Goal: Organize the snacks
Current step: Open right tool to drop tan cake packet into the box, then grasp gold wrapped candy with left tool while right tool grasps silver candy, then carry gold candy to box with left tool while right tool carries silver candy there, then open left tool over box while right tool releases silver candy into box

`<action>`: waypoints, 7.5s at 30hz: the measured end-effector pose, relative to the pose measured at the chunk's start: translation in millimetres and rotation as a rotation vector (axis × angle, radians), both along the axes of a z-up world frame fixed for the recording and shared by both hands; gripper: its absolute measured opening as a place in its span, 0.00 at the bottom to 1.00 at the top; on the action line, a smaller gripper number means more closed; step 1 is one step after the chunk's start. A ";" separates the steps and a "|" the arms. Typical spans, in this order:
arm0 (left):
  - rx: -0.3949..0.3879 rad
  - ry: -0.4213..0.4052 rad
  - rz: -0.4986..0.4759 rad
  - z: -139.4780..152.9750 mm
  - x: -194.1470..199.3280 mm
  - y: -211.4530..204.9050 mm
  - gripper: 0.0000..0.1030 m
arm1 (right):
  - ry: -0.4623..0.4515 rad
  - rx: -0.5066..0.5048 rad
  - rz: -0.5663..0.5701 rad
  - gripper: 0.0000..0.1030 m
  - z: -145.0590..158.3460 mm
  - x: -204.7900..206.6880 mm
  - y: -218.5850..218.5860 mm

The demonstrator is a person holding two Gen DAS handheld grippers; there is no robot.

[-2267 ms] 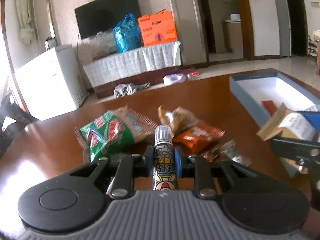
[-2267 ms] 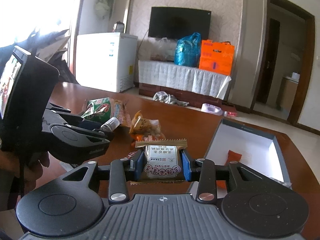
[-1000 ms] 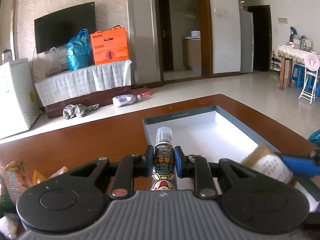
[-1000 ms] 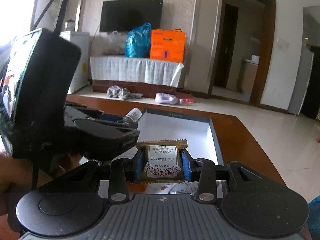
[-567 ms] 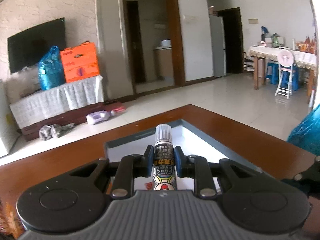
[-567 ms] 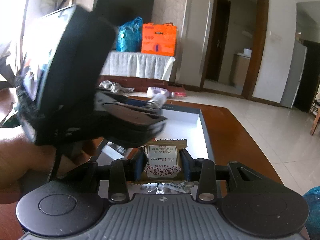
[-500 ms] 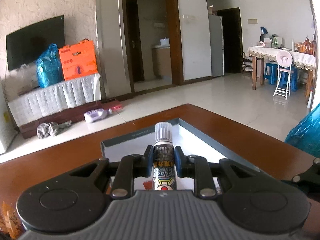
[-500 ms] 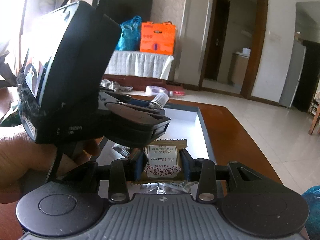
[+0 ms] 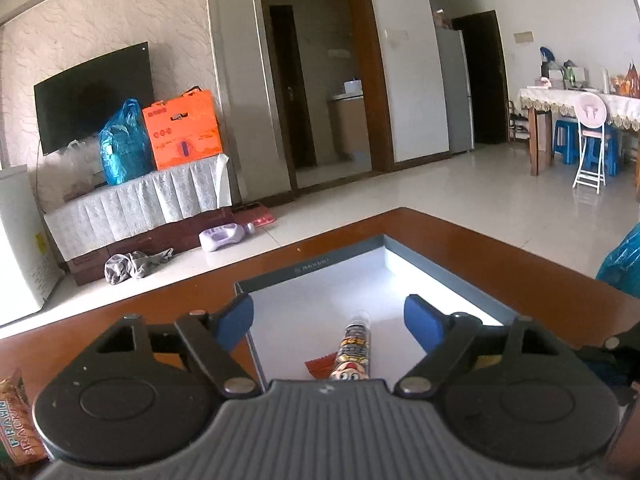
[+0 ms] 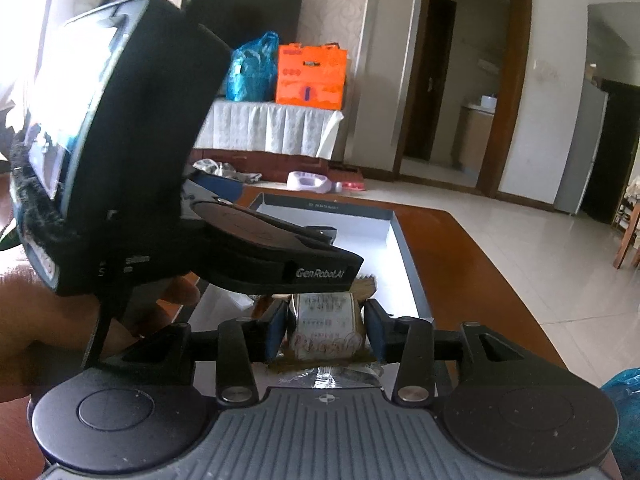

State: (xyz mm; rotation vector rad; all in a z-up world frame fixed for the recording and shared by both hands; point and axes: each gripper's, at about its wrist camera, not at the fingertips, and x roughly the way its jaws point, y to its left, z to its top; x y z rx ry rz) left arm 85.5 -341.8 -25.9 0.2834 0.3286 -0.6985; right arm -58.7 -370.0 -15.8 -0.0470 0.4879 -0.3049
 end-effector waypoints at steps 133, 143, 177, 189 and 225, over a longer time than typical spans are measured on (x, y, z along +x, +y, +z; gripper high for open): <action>0.009 0.229 0.120 -11.8 -7.2 213.6 0.20 | 0.025 -0.027 0.331 0.17 19.2 1.7 103.3; 0.012 0.184 0.085 2.0 -13.1 183.4 0.20 | 0.003 -0.020 0.273 0.17 22.0 -12.4 76.5; 0.071 0.173 -0.099 -0.3 19.2 -25.4 0.20 | 0.110 0.012 0.121 0.17 -2.2 6.7 6.8; 0.090 0.136 -0.090 5.8 16.6 -21.5 0.21 | 0.095 0.014 0.102 0.18 -1.9 8.2 4.9; 0.019 0.041 -0.004 50.0 -18.3 34.5 0.75 | -0.018 -0.050 0.077 0.62 12.8 -7.9 18.9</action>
